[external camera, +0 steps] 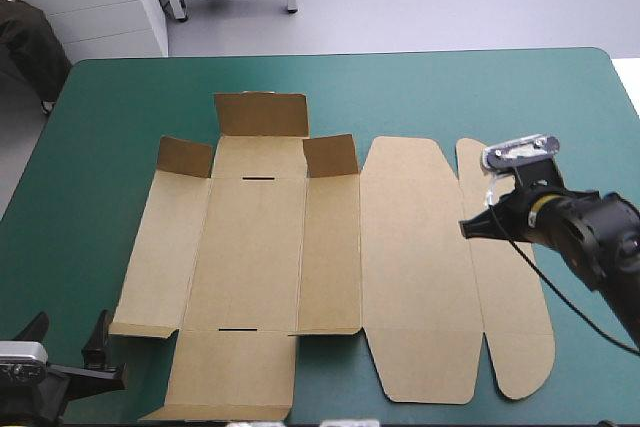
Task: Fold the box
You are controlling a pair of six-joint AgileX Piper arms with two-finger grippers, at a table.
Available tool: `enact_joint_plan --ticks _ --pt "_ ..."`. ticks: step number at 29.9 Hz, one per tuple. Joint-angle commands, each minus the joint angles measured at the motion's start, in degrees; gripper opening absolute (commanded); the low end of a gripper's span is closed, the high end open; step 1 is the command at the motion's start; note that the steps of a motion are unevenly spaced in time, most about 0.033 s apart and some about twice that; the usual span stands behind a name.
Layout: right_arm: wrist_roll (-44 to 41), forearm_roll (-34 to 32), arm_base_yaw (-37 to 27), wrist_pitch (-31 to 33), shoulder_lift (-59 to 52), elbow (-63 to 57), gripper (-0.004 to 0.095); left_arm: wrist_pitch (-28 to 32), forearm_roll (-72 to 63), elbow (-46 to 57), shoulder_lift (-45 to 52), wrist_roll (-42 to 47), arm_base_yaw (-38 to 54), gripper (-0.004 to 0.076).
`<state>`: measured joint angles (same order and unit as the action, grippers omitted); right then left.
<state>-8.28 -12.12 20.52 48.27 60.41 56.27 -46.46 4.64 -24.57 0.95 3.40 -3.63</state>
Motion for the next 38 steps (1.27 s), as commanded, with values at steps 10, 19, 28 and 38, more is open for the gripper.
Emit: enact_joint_plan --ticks 10,19,28,38 --pt "0.0 -0.9 -0.3 -6.2 -21.5 -14.6 -0.0020 4.4 0.7 -13.9 -24.6 0.1 -0.3 0.0514" --pt "0.1 3.4 -0.3 -6.0 -34.1 -21.6 -0.0020 3.5 -0.6 -21.7 -42.7 0.1 -0.3 0.0514" --pt "0.7 6.7 -0.3 -5.2 -44.5 -27.2 -0.0020 1.2 -1.4 -22.0 -55.0 -2.3 -0.2 0.0513" --pt "0.7 6.8 -0.3 -3.2 -49.6 -28.5 -0.0020 0.8 -19.7 -22.2 -63.3 -15.8 15.6 0.0397"
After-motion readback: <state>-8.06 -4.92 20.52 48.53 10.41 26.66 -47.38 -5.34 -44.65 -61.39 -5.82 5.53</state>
